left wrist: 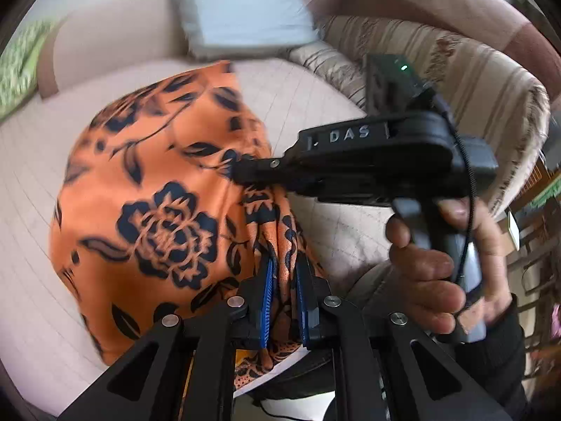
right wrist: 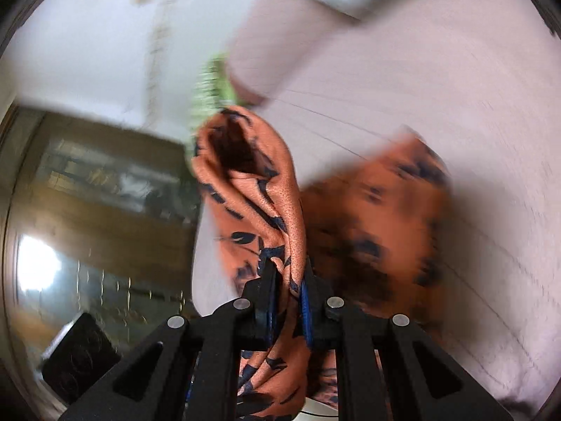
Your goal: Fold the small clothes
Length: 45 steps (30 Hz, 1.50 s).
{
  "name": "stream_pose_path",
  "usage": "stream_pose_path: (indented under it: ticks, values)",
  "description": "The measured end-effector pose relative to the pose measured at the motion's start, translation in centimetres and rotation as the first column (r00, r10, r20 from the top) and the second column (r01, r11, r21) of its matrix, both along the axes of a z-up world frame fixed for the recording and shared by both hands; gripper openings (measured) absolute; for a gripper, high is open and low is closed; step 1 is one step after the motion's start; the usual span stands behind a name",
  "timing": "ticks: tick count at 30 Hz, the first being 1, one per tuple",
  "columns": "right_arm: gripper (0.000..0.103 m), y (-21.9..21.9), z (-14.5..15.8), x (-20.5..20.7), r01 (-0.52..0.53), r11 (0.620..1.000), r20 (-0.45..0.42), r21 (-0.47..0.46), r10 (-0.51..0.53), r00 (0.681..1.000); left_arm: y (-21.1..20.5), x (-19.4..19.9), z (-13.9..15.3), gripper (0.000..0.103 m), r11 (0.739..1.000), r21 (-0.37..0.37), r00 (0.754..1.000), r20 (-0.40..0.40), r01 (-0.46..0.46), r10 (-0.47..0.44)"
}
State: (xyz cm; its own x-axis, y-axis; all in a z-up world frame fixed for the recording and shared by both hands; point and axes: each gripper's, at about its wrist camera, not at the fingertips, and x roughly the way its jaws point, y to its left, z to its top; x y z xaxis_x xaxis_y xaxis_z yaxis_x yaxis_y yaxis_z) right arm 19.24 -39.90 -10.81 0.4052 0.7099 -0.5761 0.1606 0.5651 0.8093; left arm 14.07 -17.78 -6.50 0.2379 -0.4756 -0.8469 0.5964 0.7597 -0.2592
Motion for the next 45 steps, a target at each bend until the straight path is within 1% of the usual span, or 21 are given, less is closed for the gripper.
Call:
stream_pose_path:
  ticks: [6,7,11,13,14,17,18,19,20,22,24,25,28,32,34,36,37,38,40,43,45]
  values:
    - [0.011,-0.2,0.7,0.1,0.024,1.000,0.049,-0.014,-0.023,0.999,-0.8,-1.2,0.5,0.010,0.999,-0.038,1.000,0.001,-0.002,0.002]
    - [0.011,-0.2,0.8,-0.3,0.035,0.999,0.044,-0.036,-0.033,0.998,0.7,-1.1,0.4,0.010,0.999,-0.039,1.000,-0.009,-0.001,0.001]
    - [0.012,-0.5,0.0,-0.1,0.085,0.980,-0.033,-0.180,-0.092,0.995,0.0,0.6,-3.0,0.014,1.000,0.008,0.996,-0.082,0.021,-0.020]
    - [0.021,-0.8,-0.7,0.6,0.084,0.977,-0.068,-0.198,-0.099,0.993,0.4,1.2,-3.4,0.015,1.000,-0.007,0.990,-0.140,0.011,-0.012]
    - [0.021,-0.8,-0.9,0.6,0.089,0.979,-0.063,-0.186,-0.103,0.993,0.9,1.2,-2.6,0.019,0.999,-0.033,0.990,-0.143,0.009,-0.014]
    - [0.030,-1.6,0.3,0.0,0.164,0.974,0.022,-0.156,-0.162,0.986,3.3,0.2,0.6,0.031,0.989,-0.145,0.991,-0.122,0.041,-0.059]
    - [0.040,-1.5,1.1,0.0,0.189,0.969,0.057,-0.158,-0.182,0.982,4.2,-0.2,1.6,0.035,0.987,-0.158,0.994,-0.093,0.038,-0.053]
    - [0.045,-1.4,1.8,-0.1,0.205,0.964,0.094,-0.167,-0.192,0.977,5.2,-0.6,2.4,0.044,0.987,-0.156,0.997,-0.061,0.029,-0.039]
    - [0.045,-1.4,2.4,-0.4,0.213,0.961,0.124,-0.173,-0.193,0.973,6.4,-0.7,3.0,0.047,0.990,-0.142,0.999,-0.031,0.011,-0.015]
    - [0.045,-0.3,3.6,-0.8,0.195,0.966,0.173,-0.170,-0.166,0.971,8.6,-0.3,3.0,0.047,0.993,-0.113,1.000,-0.009,-0.029,0.028]
    - [0.045,1.7,4.8,-1.7,0.165,0.974,0.210,-0.158,-0.130,0.969,10.7,0.8,2.2,0.047,0.991,-0.092,0.995,-0.027,-0.094,0.092]
    - [0.045,2.3,5.0,-2.3,0.150,0.974,0.208,-0.171,-0.114,0.971,12.1,1.5,1.3,0.047,0.986,-0.088,0.989,-0.056,-0.143,0.138]
    - [0.045,5.2,5.7,-4.0,0.125,0.943,0.152,-0.310,-0.080,0.985,13.2,2.9,-0.7,0.046,0.970,-0.071,0.969,-0.103,-0.232,0.224]
    - [0.045,8.0,4.4,-5.7,0.036,0.936,0.084,-0.351,-0.007,0.996,13.8,3.1,-2.4,0.046,0.959,-0.075,0.951,-0.167,-0.275,0.260]
    - [0.042,9.7,3.2,-5.3,-0.015,0.889,0.021,-0.458,0.028,0.999,13.7,3.2,-3.3,0.046,0.961,-0.074,0.950,-0.188,-0.267,0.250]
    - [0.037,11.1,1.6,-4.2,-0.056,0.817,-0.075,-0.574,0.016,0.997,13.3,3.5,-3.9,0.046,0.963,-0.062,0.951,-0.183,-0.263,0.248]
    - [0.019,11.3,1.3,-4.0,-0.056,0.798,-0.090,-0.600,0.002,0.996,13.4,3.3,-3.7,0.046,0.963,-0.063,0.952,-0.182,-0.262,0.247]
    - [0.010,11.5,1.5,-3.9,-0.049,0.779,-0.091,-0.626,-0.011,0.996,13.3,3.5,-3.8,0.045,0.963,-0.070,0.953,-0.182,-0.260,0.244]
    - [0.006,11.6,2.2,-4.0,-0.034,0.777,-0.082,-0.628,-0.023,0.996,13.8,3.5,-3.6,0.046,0.962,-0.091,0.955,-0.177,-0.257,0.239]
    - [0.005,10.2,2.8,-5.1,0.030,0.762,-0.056,-0.647,-0.087,0.995,15.9,2.5,-1.9,0.047,0.965,-0.088,0.964,-0.122,-0.249,0.238]
    - [0.005,9.3,2.1,-4.7,0.042,0.777,-0.056,-0.628,-0.100,0.993,16.5,2.0,-1.5,0.047,0.969,-0.066,0.969,-0.078,-0.239,0.234]
